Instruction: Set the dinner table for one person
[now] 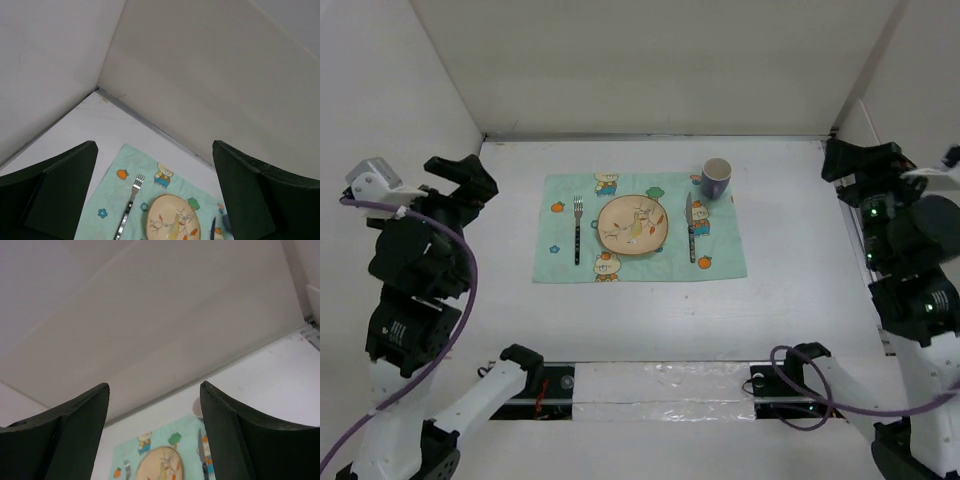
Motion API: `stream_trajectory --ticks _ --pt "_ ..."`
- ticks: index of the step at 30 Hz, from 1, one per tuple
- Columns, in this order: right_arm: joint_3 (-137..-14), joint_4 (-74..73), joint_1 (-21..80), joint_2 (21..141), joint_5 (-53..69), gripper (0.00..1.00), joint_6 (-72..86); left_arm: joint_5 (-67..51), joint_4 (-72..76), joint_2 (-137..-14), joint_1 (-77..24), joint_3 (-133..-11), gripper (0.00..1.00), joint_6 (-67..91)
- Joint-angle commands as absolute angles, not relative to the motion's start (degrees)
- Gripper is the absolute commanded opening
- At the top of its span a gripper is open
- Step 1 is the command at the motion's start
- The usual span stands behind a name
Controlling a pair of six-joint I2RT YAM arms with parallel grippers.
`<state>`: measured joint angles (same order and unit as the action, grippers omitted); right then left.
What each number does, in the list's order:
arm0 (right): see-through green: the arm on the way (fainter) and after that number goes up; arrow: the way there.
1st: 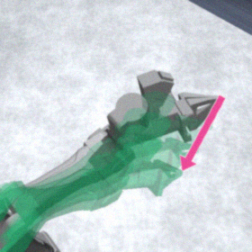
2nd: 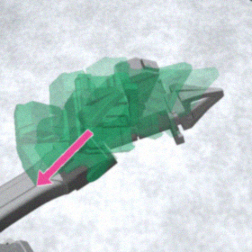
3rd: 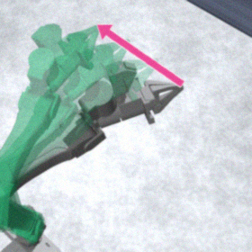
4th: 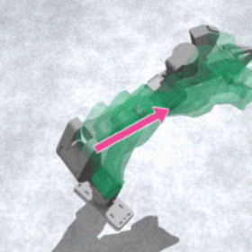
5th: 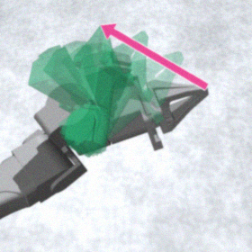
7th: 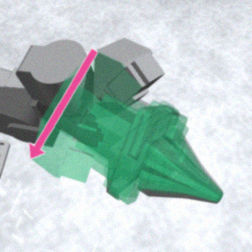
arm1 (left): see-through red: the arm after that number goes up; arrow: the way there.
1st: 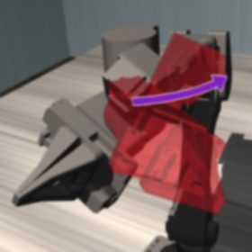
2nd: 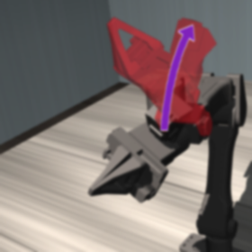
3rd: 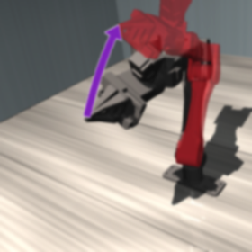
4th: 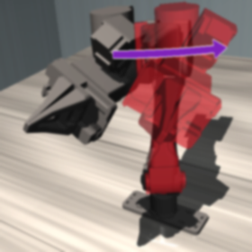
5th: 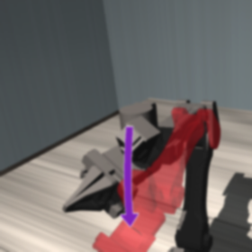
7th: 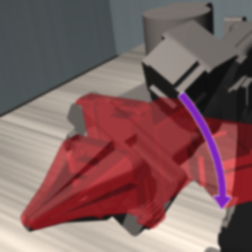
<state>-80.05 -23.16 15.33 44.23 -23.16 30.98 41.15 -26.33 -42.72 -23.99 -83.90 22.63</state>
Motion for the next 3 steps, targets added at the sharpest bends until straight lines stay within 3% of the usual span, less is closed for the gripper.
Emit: stream_trajectory --ticks 1,3 --pt "-78.4 -26.9 14.9 46.9 -24.7 0.79 33.2 41.3 -26.9 -45.4 -24.0 -80.7 0.99 23.3" --pt "-78.5 -27.6 14.4 46.8 -24.9 0.83 33.3 41.2 -27.1 -45.8 -24.0 -81.2 0.99 23.1"
